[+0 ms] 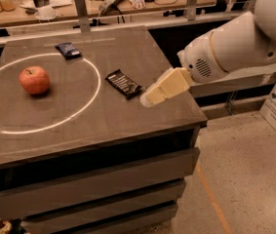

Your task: Move rxbar chocolate near apple

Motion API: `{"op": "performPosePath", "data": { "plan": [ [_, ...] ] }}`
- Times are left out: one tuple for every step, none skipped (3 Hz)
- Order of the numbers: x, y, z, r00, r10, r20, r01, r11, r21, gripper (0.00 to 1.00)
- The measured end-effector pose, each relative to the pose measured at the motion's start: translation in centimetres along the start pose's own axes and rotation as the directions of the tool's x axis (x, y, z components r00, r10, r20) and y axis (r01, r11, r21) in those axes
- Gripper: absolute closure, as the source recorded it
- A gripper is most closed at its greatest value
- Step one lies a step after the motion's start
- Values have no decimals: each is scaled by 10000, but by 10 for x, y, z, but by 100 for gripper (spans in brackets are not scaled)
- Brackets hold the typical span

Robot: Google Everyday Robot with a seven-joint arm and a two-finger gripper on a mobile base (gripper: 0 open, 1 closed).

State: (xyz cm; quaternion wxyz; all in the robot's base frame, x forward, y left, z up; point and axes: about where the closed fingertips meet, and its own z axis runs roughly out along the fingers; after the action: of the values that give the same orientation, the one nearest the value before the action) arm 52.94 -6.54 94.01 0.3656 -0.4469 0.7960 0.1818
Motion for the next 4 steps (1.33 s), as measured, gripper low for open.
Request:
{"op": "performPosePath", "data": {
  "plan": [
    [-11, -13, 34, 9994, 83, 325, -91, 9997, 221, 0],
    [-19, -11, 74, 9991, -270, 335, 258, 9991, 343, 0],
    [-18, -12, 112, 9997, -104, 213, 100, 9997, 218, 0],
    [-14, -12, 145, 9997, 214, 93, -214, 9998, 19, 0]
  ]
}}
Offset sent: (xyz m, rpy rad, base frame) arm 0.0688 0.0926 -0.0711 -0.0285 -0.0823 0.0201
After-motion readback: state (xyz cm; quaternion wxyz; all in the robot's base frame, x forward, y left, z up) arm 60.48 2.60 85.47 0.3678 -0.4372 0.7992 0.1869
